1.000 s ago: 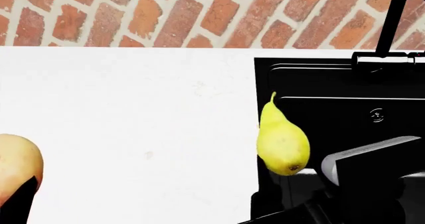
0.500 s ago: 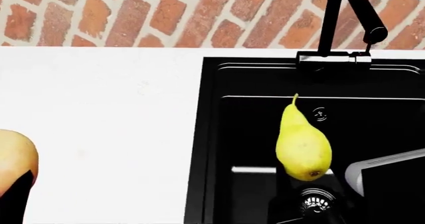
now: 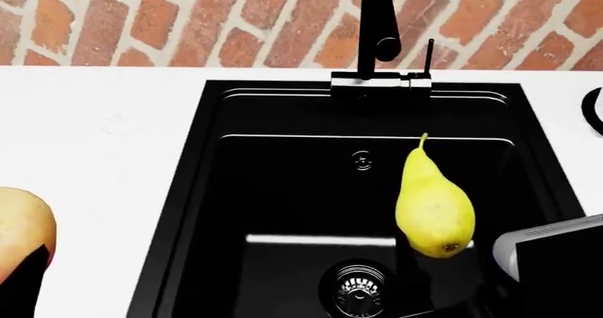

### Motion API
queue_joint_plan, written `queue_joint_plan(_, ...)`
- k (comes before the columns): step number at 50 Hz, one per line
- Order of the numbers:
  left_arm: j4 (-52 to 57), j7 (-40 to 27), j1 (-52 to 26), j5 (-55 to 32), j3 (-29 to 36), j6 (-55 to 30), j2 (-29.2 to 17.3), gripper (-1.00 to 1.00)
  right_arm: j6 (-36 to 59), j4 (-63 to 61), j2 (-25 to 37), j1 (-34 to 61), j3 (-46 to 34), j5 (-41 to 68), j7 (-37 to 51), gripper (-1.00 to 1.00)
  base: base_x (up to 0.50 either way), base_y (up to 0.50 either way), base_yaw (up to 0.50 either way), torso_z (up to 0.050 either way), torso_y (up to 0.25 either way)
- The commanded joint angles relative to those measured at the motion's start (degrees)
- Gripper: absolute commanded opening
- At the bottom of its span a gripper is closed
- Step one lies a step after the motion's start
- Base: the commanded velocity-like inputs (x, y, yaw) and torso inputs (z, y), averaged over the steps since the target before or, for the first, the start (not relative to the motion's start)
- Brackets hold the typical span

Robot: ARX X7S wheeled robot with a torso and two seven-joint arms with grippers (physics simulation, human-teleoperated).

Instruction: There is a mixed pile of frozen fruits and vegetables on the counter. Locate all the frozen vegetables and place the items in a bowl on the counter. Take all the frozen fruits and defrost them in a running sink.

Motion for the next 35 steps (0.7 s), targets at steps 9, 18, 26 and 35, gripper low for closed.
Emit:
queue_joint_plan(9, -0.22, -0.96, 0.12, 0.32, 0.72, 0.36, 0.34, -1.0, 0.47, -0.24, -0.14, 0.06, -0.47, -1.87, -1.21, -1.0, 0.0, 0.0, 0.0, 0.0, 0.001)
queue_joint_plan(18, -0.22, -0.96, 0.12, 0.32, 0.72, 0.36, 0.34, -1.0, 0.47, -0.24, -0.14, 0.06, -0.47, -1.87, -1.21, -1.0, 0.0, 0.0, 0.0, 0.0, 0.0)
queue_joint_plan(26, 0.51, -1.4, -0.47, -1.64, -0.13, -0.7, 0.05, -1.0, 21.3, 0.8, -13.73, 2.32, 11.44, -10.84, -11.3, -1.0, 0.0, 0.0, 0.0, 0.0, 0.0)
queue_joint_plan(35, -0.02, -1.53, -0.96, -1.39, 0.73, -1.09, 0.06, -1.0, 24.77, 6.55, -13.6, 7.55, 7.31, -11.32, -12.44, -1.0, 0.0, 0.0, 0.0, 0.0, 0.0)
